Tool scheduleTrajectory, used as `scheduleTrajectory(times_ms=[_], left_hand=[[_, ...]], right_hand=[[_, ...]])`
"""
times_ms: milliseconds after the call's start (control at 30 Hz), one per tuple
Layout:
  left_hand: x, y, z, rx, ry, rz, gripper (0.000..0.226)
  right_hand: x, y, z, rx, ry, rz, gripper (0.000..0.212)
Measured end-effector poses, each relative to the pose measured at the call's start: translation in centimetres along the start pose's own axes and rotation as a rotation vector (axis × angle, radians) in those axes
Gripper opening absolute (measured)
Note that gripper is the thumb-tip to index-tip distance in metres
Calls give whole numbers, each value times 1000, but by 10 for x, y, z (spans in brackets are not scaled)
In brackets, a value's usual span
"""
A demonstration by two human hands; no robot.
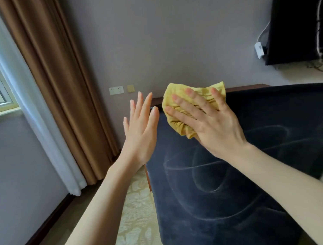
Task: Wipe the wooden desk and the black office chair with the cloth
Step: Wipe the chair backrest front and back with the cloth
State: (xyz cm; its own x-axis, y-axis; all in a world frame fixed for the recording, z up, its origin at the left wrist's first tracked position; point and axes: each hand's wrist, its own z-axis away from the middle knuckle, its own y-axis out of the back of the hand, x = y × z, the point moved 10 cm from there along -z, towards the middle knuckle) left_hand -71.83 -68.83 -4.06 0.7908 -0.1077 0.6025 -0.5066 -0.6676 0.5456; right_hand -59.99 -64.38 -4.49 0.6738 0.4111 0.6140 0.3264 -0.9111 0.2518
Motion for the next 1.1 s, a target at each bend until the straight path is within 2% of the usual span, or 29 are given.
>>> scheduleTrajectory(times_ms=[100,200,267,333,467,633,700,767,900,967,1033,1100], left_hand=[[14,-13,-5,-17,-65,-228,51],[18,-17,-2,-1,-95,-352,58],[21,-19,2,23,-132,-387,58],[26,-23,5,26,-167,-403,57],[37,-27,7,35,-199,-310,57],[37,-28,7,-7,-156,-16,45],[37,-27,4,-22,-160,60,39],[39,-25,3,-36,-173,83,37],[32,-19,-3,-40,-63,202,35],[31,-15,-4,-28,-62,230,40],[22,-10,-6,-6,-39,280,42],[14,-7,-7,22,-54,221,46]], right_hand=[[41,2,27,-16,-116,-44,66],[74,-1,50,-5,-258,-101,69],[97,-5,71,-2,-399,-131,70],[119,-9,98,13,-614,-181,67],[148,-23,137,202,-1218,-594,58],[119,-22,109,271,-1345,-699,56],[93,-16,91,291,-1298,-665,55],[61,-8,69,314,-1171,-642,53],[0,-10,33,164,-891,-508,56],[-21,-14,27,126,-755,-432,53],[-38,-15,24,143,-513,-333,48],[-48,-17,32,187,-242,-183,45]])
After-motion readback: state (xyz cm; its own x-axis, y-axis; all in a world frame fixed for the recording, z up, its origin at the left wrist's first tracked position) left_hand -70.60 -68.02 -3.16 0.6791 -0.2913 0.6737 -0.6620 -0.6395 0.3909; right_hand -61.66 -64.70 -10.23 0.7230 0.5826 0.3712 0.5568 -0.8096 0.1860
